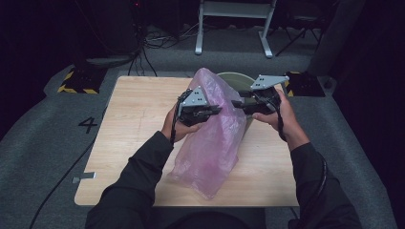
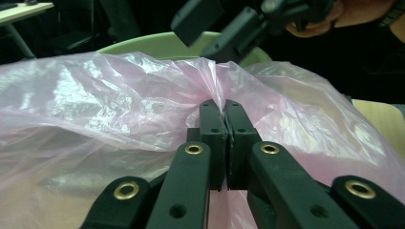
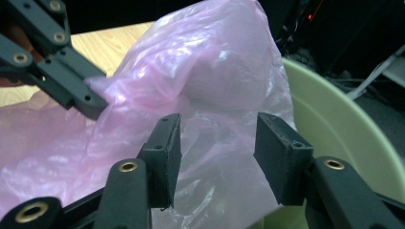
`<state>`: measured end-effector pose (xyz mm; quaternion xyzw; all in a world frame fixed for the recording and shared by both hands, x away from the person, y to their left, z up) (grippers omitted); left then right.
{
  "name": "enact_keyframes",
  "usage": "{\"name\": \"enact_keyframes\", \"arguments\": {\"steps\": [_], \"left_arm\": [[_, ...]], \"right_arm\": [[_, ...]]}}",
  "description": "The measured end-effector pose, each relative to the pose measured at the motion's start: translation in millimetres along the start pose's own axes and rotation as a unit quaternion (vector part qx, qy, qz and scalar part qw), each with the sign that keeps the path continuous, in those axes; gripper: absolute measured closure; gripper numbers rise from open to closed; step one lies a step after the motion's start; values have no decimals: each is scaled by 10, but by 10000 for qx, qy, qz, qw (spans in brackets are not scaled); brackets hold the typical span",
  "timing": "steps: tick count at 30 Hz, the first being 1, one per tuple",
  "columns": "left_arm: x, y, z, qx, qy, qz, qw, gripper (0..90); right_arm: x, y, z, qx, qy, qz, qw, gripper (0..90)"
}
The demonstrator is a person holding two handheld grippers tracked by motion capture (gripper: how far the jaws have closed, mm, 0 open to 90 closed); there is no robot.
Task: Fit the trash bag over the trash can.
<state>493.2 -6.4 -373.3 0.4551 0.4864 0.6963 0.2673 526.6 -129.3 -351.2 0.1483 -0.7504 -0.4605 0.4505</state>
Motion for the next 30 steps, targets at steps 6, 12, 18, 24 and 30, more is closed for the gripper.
{"name": "enact_keyframes", "arguments": {"steps": [6,12,18,24,30], "left_arm": [[-43,17,37,-37,97,116,9999,859],[-33,13,72,-2,191,147,9997,851],[-20,7,116,36,285,194,9994,850],[-39,20,127,103,321,206,9992,841],[-46,25,133,129,331,203,9992,816]], "right_arm": [[39,54,47,171,25,-235,9996,417],[113,5,126,193,289,-361,9987,379],[330,-41,378,535,808,-778,9922,285],[275,-99,519,586,899,-707,9917,273],[176,-139,563,649,652,-652,9936,443]]}}
Point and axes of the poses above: each handheld gripper's, and its own axes: x roughly backward along the jaws, y roughly out of its top, z roughly to its left, the point moved 9 cm from there along -x, roughly forward along the jaws, and after that the axes turned 1 degree about y, right-handed, at the moved point
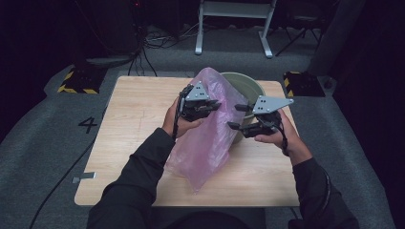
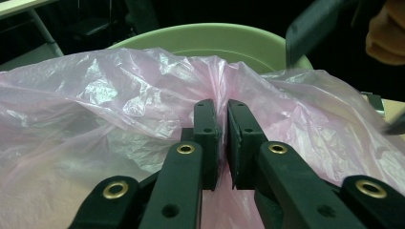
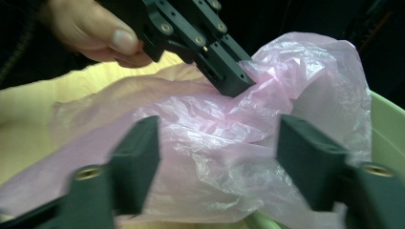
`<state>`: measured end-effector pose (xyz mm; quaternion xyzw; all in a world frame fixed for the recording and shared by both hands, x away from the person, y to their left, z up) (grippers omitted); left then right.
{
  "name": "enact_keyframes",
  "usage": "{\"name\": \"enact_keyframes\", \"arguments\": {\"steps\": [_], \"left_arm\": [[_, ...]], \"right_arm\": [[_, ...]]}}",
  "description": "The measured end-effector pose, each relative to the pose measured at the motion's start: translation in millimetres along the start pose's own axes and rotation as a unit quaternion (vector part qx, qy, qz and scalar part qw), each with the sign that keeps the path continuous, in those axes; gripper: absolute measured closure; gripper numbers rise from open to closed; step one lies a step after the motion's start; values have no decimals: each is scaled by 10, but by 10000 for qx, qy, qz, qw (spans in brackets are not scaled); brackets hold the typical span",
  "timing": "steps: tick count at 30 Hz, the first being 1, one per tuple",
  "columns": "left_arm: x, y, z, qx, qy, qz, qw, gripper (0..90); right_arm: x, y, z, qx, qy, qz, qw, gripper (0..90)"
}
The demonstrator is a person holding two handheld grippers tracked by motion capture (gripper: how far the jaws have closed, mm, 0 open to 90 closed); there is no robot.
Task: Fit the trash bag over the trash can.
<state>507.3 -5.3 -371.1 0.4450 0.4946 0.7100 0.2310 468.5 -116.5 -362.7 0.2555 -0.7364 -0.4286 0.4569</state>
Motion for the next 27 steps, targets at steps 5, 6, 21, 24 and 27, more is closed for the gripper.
{"name": "enact_keyframes", "arguments": {"steps": [5,6,21,24,27], "left_arm": [[6,1,11,29,-4,-18,10000,802],[6,1,11,29,-4,-18,10000,796],[189,25,32,189,-91,-118,9997,495],[257,1,44,258,-93,-146,9995,459],[336,-40,57,218,11,-151,9996,435]], "right_arm": [[-62,-44,-48,89,-258,74,9996,725],[-62,-44,-48,89,-258,74,9996,725],[94,-31,-338,-432,-742,-266,9959,900],[131,-44,-440,-616,-885,-348,9936,900],[165,-78,-561,-759,-1053,-363,9909,900]]}}
Point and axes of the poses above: each handheld gripper's, and its own axes: x roughly backward along the jaws, y roughly out of its top, z roughly to its left, the point moved 9 cm from there along -x, roughly forward along the jaws, and after that the axes turned 1 degree about y, right-handed, at the moved point
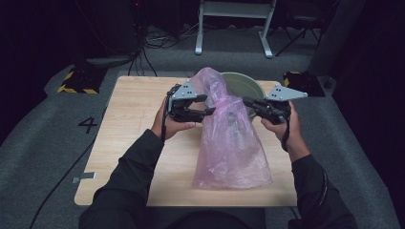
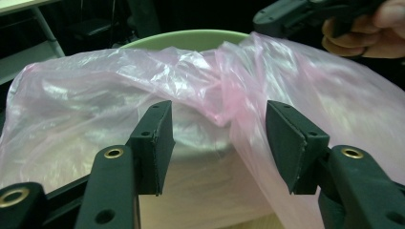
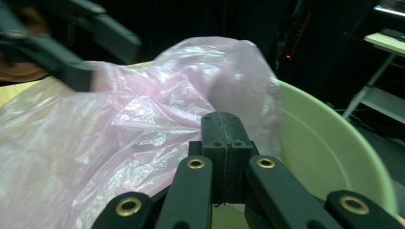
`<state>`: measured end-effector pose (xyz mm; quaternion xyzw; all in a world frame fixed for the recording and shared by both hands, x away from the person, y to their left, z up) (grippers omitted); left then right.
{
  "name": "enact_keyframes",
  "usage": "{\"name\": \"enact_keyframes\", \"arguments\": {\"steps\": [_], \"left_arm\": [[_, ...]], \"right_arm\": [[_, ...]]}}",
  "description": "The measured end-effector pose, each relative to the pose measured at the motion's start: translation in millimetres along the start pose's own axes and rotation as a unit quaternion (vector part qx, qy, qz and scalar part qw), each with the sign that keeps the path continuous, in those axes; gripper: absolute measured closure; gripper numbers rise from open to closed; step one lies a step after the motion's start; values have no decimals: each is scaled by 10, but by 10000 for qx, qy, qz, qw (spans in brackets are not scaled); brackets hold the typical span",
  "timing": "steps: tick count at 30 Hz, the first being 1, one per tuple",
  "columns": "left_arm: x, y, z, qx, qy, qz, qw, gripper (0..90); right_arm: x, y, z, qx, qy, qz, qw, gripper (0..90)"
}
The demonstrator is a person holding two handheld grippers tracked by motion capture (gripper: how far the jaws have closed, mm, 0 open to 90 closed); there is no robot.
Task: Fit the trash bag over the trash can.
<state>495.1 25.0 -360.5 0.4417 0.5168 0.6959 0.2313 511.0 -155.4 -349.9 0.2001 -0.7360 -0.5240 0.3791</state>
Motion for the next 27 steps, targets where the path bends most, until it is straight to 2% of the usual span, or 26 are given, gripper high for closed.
{"name": "enact_keyframes", "arguments": {"steps": [6,9,10,13,14,17,20,21,23,24,25,26,27], "left_arm": [[127,-17,52,83,90,-153,9998,429],[195,-48,123,134,211,-188,9995,430],[228,-73,176,228,227,-227,9992,431],[230,-103,225,277,319,-186,9989,430],[212,-127,269,232,457,-106,9986,423],[193,-140,302,287,523,-110,9982,404],[189,-177,380,331,747,-113,9966,343],[199,-213,446,421,859,-138,9953,322],[206,-242,490,451,938,-105,9945,299],[199,-307,574,648,931,-71,9935,285],[199,-307,574,648,931,-71,9935,274],[184,-381,683,846,1035,-4,9910,274],[184,-381,683,846,1035,-4,9910,273]], "right_arm": [[10,-45,-170,-239,-243,32,9994,900],[18,-65,-214,-287,-293,44,9991,900],[27,-89,-250,-330,-338,70,9989,900],[43,-103,-277,-366,-365,65,9986,900],[58,-115,-306,-375,-418,89,9984,900],[75,-126,-334,-424,-456,92,9980,900],[107,-156,-402,-497,-555,100,9972,900],[110,-167,-417,-515,-575,111,9970,900],[112,-176,-433,-510,-591,107,9969,900],[119,-201,-454,-562,-603,143,9965,900],[119,-201,-454,-562,-603,143,9965,900],[122,-222,-481,-574,-636,163,9962,900],[122,-222,-481,-574,-636,163,9962,900]]}}
Point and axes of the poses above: each handheld gripper's, and its own axes: x roughly backward along the jaws, y roughly out of its top, z roughly to its left, the point moved 9 cm from there along -x, roughly forward along the jaws, and after that the axes turned 1 degree about y, right-handed, at the moved point
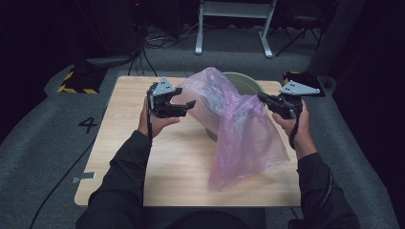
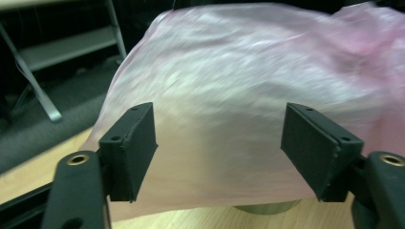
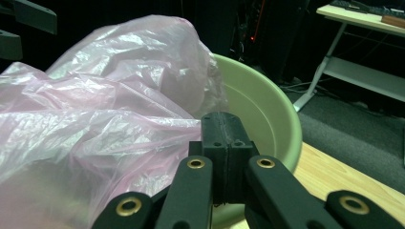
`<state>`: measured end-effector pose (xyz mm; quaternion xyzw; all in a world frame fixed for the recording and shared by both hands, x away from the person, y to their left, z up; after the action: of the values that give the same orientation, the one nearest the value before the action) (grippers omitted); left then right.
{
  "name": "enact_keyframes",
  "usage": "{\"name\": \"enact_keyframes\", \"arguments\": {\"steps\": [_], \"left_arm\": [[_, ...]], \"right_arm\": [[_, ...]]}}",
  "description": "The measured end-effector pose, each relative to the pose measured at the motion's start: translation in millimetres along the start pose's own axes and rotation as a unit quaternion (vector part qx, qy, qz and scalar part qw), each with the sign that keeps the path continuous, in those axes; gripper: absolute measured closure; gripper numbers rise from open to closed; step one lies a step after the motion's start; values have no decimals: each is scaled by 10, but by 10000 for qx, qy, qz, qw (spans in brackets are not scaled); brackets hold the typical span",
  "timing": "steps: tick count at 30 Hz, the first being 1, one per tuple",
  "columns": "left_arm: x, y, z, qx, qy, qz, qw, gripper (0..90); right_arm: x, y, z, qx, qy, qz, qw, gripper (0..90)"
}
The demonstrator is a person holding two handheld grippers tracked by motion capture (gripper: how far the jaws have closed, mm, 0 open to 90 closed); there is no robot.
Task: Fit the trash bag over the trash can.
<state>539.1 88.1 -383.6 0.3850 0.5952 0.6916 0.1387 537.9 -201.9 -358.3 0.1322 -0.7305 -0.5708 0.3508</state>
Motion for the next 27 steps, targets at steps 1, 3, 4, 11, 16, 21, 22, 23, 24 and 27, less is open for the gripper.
{"name": "enact_keyframes", "arguments": {"steps": [1,3,4,11,16,21,22,23,24,27], "left_arm": [[-18,-27,43,109,-24,20,9999,273],[-67,-80,132,265,39,74,9996,253],[-93,-108,161,279,14,127,9995,253],[-228,-265,348,256,62,335,9991,208],[-301,-317,507,335,381,373,9980,201],[-471,-371,622,575,-4,555,9968,200],[-471,-371,622,575,-4,555,9968,223],[-510,-387,607,578,-83,611,9964,223],[-545,-397,588,570,-138,646,9962,254],[-648,-409,473,481,-503,669,9953,501]], "right_arm": [[2,-9,-14,-32,-15,8,10000,900],[9,-24,-36,-62,-26,21,10000,900],[11,-30,-49,-44,-48,37,10000,900],[-2,-69,-87,-74,-68,133,9999,900],[-15,-86,-103,-86,-94,154,9998,900],[-42,-92,-90,-55,-36,172,9998,900],[-42,-92,-90,-55,-36,172,9998,900],[-43,-90,-78,-52,-19,168,9998,900],[-43,-89,-71,-25,-4,166,9999,900],[-43,-91,-52,5,41,154,9999,900]]}}
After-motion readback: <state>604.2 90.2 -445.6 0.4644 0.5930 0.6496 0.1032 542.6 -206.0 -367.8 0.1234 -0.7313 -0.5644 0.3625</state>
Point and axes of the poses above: each handheld gripper's, and its own axes: x roughly backward along the jaws, y roughly out of its top, z roughly to its left, the point moved 9 cm from there along -x, roughly forward along the jaws, and after that the axes turned 1 degree about y, right-handed, at the moved point
